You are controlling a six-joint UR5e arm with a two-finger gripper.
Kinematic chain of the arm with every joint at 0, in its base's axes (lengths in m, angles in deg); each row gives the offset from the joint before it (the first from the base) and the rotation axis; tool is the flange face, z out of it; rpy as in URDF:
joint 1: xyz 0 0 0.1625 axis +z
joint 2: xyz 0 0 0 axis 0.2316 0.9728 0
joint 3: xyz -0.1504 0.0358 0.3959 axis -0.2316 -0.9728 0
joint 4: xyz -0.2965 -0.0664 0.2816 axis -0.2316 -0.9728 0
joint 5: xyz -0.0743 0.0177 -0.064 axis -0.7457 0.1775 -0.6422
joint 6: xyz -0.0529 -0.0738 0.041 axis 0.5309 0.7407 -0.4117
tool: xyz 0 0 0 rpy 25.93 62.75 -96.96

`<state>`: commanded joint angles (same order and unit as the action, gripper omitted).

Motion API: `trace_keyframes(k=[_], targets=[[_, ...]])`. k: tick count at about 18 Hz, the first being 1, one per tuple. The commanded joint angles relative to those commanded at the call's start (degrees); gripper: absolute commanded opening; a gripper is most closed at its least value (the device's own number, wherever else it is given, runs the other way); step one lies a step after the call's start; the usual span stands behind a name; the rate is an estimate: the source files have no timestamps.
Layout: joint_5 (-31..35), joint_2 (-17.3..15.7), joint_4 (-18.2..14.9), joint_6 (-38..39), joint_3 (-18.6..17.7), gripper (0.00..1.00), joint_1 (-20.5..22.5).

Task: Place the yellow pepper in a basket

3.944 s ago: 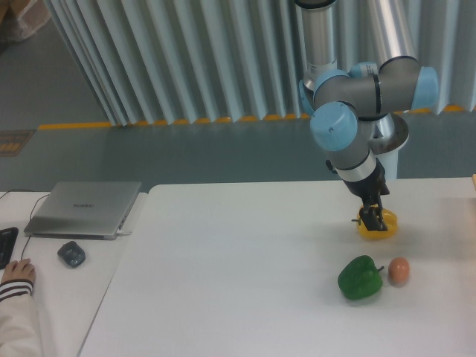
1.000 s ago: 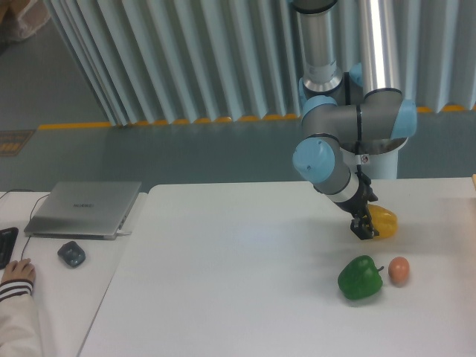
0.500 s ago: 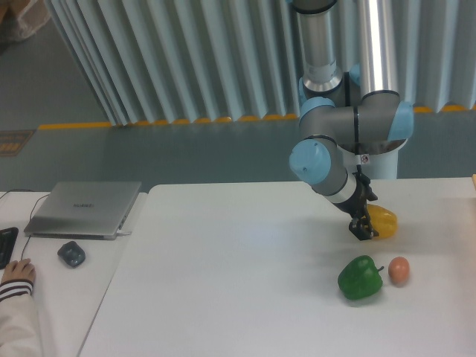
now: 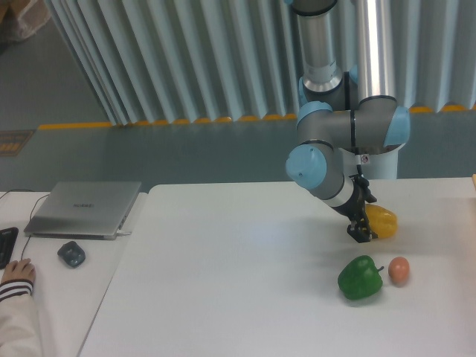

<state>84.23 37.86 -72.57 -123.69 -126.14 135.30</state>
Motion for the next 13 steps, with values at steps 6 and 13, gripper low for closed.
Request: trace_keyframes(k=[6, 13], targets=[[0.18, 0.00, -0.18, -0.35, 0.35, 0.65, -0.18], [0.18, -0.35, -1.49, -0.79, 3.86, 0.59, 0.00]])
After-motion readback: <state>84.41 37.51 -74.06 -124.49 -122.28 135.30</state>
